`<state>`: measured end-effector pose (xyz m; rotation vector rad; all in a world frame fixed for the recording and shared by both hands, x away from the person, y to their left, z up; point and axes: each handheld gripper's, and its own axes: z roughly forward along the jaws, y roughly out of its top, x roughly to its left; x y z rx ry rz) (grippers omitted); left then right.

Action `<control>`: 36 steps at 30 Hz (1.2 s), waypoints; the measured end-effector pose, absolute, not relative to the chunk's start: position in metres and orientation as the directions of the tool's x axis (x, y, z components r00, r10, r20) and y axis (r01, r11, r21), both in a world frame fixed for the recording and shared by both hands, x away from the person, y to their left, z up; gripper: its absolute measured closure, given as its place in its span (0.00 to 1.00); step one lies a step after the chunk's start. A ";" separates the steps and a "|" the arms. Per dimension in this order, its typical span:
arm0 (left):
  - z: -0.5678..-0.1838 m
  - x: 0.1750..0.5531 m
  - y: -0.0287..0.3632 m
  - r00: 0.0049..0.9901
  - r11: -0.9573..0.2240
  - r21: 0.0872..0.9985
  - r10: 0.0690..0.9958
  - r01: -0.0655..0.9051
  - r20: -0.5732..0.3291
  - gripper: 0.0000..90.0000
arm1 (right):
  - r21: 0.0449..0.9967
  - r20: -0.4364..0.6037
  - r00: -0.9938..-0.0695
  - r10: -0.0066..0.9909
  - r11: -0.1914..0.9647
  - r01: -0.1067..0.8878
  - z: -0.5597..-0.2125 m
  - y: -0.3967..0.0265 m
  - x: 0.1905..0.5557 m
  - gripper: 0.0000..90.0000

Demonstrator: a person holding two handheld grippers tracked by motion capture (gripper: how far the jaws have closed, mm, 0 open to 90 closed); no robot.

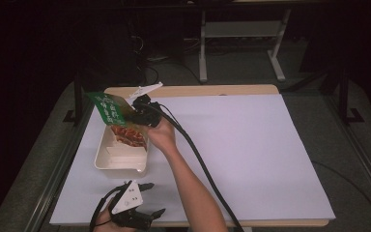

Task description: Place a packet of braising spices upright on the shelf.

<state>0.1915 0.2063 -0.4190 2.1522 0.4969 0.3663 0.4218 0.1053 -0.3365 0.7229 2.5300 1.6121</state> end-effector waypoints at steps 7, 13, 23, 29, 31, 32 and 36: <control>-0.420 0.192 0.205 0.878 -0.544 0.811 0.471 0.214 0.085 0.21 | 0.872 0.230 -0.887 0.400 0.321 0.371 -0.348 0.096 0.424 0.99; -0.420 0.192 0.204 0.878 -0.545 0.811 0.471 0.212 0.087 0.21 | 0.877 0.234 -0.882 0.409 0.303 0.373 -0.353 0.090 0.425 0.99; -0.421 0.193 0.204 0.878 -0.545 0.811 0.471 0.213 0.086 0.21 | 0.872 0.227 -0.879 0.420 0.315 0.375 -0.351 0.086 0.427 0.89; -0.421 0.192 0.203 0.880 -0.544 0.810 0.469 0.218 0.079 0.21 | 0.872 0.247 -0.871 0.425 0.295 0.391 -0.345 0.074 0.425 0.77; -0.421 0.193 0.203 0.880 -0.544 0.810 0.469 0.219 0.078 0.21 | 0.869 0.248 -0.873 0.421 0.302 0.393 -0.345 0.071 0.424 0.75; -0.421 0.193 0.203 0.880 -0.545 0.809 0.469 0.219 0.078 0.21 | 0.868 0.249 -0.874 0.418 0.303 0.392 -0.345 0.070 0.423 0.74; -0.421 0.194 0.204 0.878 -0.544 0.810 0.472 0.218 0.082 0.21 | 0.870 0.232 -0.879 0.416 0.315 0.379 -0.343 0.064 0.418 0.72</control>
